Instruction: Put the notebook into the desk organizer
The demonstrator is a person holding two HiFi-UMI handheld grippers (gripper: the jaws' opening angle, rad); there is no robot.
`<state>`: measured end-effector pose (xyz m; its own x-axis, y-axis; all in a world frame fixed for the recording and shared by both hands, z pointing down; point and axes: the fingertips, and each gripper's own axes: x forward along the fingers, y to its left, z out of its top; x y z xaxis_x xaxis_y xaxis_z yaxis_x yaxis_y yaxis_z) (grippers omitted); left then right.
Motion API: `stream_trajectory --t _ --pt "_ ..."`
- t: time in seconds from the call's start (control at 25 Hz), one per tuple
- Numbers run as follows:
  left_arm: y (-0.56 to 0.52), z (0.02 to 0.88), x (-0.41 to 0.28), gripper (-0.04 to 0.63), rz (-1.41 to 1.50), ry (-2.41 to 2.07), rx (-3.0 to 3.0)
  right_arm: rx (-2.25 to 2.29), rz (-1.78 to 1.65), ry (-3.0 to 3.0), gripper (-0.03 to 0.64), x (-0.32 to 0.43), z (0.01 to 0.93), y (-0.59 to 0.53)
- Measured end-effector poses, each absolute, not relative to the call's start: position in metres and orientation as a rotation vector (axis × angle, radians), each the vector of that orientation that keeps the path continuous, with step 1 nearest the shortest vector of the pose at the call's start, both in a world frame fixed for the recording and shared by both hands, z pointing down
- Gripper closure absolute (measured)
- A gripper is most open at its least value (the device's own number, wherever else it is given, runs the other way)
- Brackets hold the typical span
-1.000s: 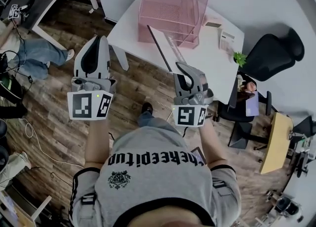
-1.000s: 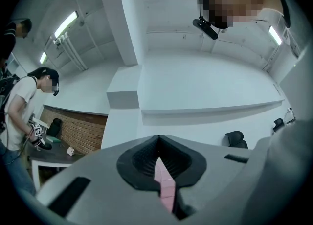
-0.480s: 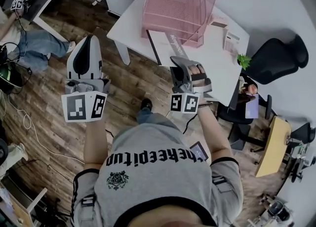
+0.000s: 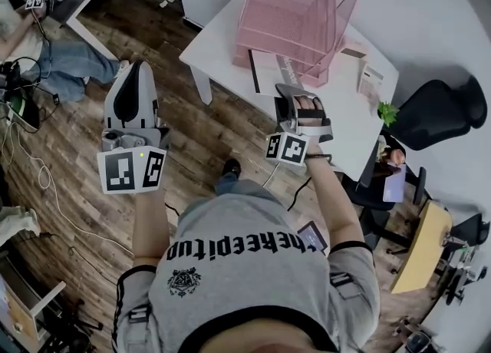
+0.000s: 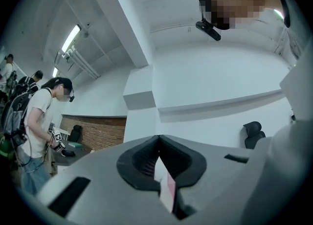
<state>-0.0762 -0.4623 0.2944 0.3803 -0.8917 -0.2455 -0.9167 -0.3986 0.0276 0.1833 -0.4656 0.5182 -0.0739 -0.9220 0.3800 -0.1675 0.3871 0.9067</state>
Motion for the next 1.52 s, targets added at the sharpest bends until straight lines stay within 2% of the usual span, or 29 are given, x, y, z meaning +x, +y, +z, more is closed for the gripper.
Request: stream_trajectory --t 1.24,1.52 --pt "-0.497 0.305 -0.083 0.592 0.25 1.792 -2.422 0.866 -0.587 -1.533 0.603 0.21 0.59 -0.547" --pt "-0.499 0.308 -0.087 0.592 0.255 1.81 -2.412 0.816 -0.524 -1.576 0.547 0.207 0.603 -0.545"
